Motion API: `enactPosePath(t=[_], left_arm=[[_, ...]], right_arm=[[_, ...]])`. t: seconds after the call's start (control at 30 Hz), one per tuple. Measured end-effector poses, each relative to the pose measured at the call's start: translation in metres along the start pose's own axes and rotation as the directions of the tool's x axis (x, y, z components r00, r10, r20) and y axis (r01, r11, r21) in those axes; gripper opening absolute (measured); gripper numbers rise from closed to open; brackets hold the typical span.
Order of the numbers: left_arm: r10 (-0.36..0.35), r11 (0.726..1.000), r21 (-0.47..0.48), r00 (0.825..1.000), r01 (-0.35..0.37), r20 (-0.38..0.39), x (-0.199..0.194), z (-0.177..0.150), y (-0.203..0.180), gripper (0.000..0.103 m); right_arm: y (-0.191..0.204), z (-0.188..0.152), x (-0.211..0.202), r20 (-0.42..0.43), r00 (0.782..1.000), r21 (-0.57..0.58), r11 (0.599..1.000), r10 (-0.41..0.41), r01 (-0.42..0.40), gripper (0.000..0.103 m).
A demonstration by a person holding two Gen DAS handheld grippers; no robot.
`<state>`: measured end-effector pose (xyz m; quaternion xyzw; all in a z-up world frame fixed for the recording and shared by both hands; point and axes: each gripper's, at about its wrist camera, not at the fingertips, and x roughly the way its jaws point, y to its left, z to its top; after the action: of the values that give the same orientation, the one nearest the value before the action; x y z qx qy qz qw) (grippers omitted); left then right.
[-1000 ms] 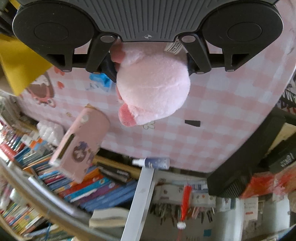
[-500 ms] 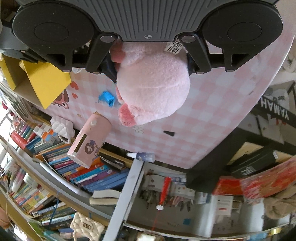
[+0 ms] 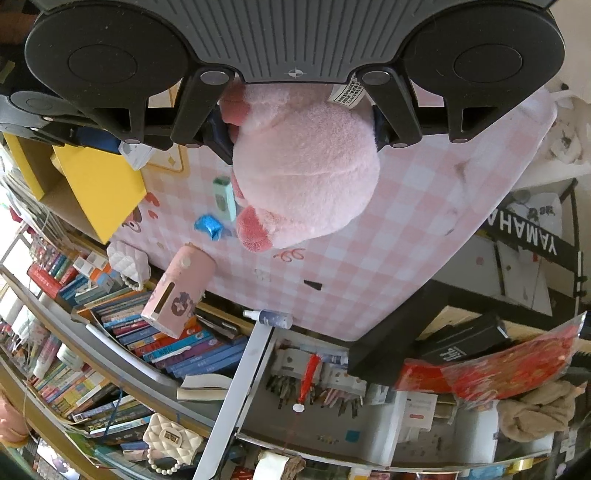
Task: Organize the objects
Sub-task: 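Lift the pig plush and staple box off the table with both tools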
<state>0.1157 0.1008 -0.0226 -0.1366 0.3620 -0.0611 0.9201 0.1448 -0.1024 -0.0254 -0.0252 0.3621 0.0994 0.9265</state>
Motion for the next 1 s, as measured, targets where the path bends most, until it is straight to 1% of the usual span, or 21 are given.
enactPosePath(t=[0.2, 0.53, 0.8, 1.0], left_arm=[[0.0, 1.0, -0.004, 1.0, 0.0, 0.003, -0.026, -0.018, 0.008, 0.068], [-0.02, 1.0, 0.002, 1.0, 0.02, 0.015, -0.065, -0.045, 0.012, 0.068], [-0.065, 0.997, 0.05, 0.998, 0.064, 0.014, -0.086, -0.062, 0.003, 0.068], [-0.107, 0.991, 0.076, 0.994, 0.107, -0.004, -0.092, -0.074, -0.007, 0.068]], right_arm=[[0.014, -0.018, -0.024, 0.001, 1.0, 0.004, 1.0, -0.005, 0.005, 0.058], [0.031, -0.048, -0.066, 0.02, 1.0, 0.016, 1.0, -0.02, 0.02, 0.058], [0.033, -0.075, -0.1, 0.041, 0.998, 0.051, 0.997, -0.056, 0.054, 0.058], [0.026, -0.096, -0.121, 0.04, 0.994, 0.088, 0.991, -0.101, 0.097, 0.058]])
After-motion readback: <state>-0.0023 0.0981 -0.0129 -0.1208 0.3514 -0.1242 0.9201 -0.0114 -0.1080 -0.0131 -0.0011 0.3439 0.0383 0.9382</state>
